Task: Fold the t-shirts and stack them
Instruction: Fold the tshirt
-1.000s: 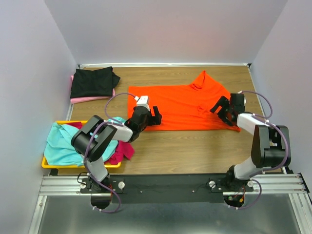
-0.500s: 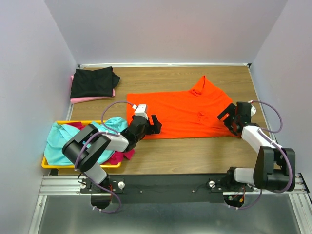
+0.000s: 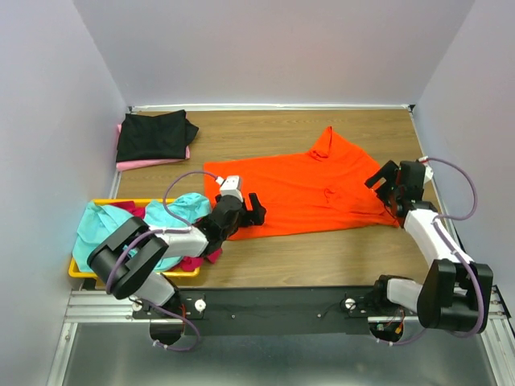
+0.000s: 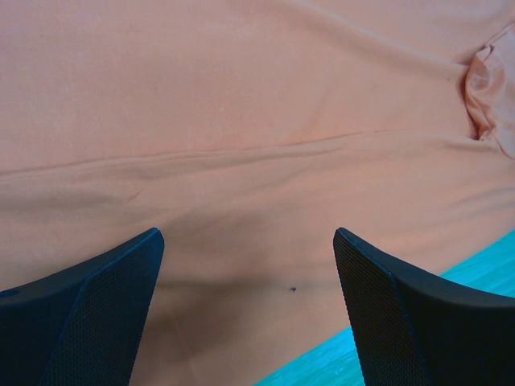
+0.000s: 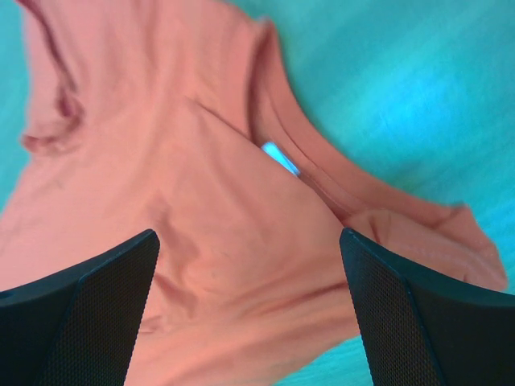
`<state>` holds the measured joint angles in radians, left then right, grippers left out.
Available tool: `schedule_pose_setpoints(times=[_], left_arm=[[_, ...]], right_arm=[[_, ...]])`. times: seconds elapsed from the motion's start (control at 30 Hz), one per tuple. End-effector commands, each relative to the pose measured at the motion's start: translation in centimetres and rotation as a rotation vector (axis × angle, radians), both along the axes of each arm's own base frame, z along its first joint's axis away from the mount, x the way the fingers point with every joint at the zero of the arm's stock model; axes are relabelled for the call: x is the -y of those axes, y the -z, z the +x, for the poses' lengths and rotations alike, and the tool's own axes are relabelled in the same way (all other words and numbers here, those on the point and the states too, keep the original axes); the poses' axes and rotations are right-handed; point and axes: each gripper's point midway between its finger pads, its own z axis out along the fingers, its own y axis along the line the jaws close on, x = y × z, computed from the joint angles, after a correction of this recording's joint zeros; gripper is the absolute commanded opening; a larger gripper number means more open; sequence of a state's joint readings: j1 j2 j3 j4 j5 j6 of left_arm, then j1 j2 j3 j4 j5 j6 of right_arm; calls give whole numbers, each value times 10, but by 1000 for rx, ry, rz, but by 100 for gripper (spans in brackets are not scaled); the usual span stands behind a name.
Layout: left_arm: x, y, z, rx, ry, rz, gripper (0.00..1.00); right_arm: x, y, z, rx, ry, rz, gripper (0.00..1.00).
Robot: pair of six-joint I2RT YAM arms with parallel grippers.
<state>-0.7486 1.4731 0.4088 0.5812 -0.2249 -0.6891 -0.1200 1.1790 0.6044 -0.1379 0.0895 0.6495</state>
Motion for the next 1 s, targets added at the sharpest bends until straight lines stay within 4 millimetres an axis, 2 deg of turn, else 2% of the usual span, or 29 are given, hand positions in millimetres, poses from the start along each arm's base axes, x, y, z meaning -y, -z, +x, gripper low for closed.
schedule_pose_setpoints(times=[0.0,0.03,0.07,0.1,0.13,0.17,0.23,0.3,0.33,0.37,0.4,0.43,0.47,0.5,0.53,0.57,0.6,0.63,0.67,0.7,0.73,0.77,0.83,0.87,0.97], left_arm=[[0,-30,20,65,-43,45,96],[1,-37,25,75,-53,49,97],[5,-51,35,101,-64,40,98],[1,-57,44,110,-87,48,98],[-3,-59,49,112,-103,65,98],[-7,-64,56,124,-116,75,98],[-21,-79,79,149,-172,71,98],[-30,-91,96,169,-196,80,98],[-47,-91,109,169,-238,96,98],[-54,-90,116,162,-252,113,98],[-61,-93,128,166,-269,130,98],[-69,-93,136,162,-291,147,98],[-82,-98,148,159,-324,157,98],[-89,-95,154,147,-335,174,98],[-102,-82,161,113,-356,207,98],[-106,-80,166,106,-363,214,98],[-109,-76,175,96,-368,218,98],[-113,-71,178,82,-365,230,97],[-115,-70,182,77,-369,234,97],[-121,-68,190,72,-385,237,97],[-123,-65,193,68,-384,241,97],[-127,-68,198,66,-392,248,97],[-132,-57,201,39,-395,267,97],[-133,-58,204,41,-396,269,96],[-140,-52,206,27,-402,273,96]], right_arm=[[8,-58,30,124,-50,-76,100],[6,-64,36,136,-68,-78,100],[2,-72,43,152,-96,-72,100],[2,-91,56,186,-119,-89,100],[2,-98,63,196,-130,-92,99],[1,-89,73,168,-145,-89,99],[-1,-93,90,170,-180,-85,99],[-5,-95,118,169,-214,-83,97],[-7,-95,128,167,-229,-80,97],[-10,-113,145,208,-247,-89,95],[-15,-92,159,163,-277,-75,95],[-19,-91,168,164,-297,-70,95],[-24,-105,187,202,-319,-74,95],[-27,-102,196,198,-334,-76,95],[-29,-81,209,164,-349,-65,95],[-32,-77,217,164,-369,-55,94],[-34,-91,233,203,-381,-62,94],[-36,-64,243,163,-398,-45,93],[-42,-59,249,164,-423,-28,93],[-44,-66,263,191,-439,-31,92],[-49,-60,269,189,-455,-25,91],[-56,-40,275,162,-476,-6,90],[-64,-40,288,180,-501,-3,90],[-71,-22,291,154,-518,5,89],[-81,-10,302,150,-537,-7,88]])
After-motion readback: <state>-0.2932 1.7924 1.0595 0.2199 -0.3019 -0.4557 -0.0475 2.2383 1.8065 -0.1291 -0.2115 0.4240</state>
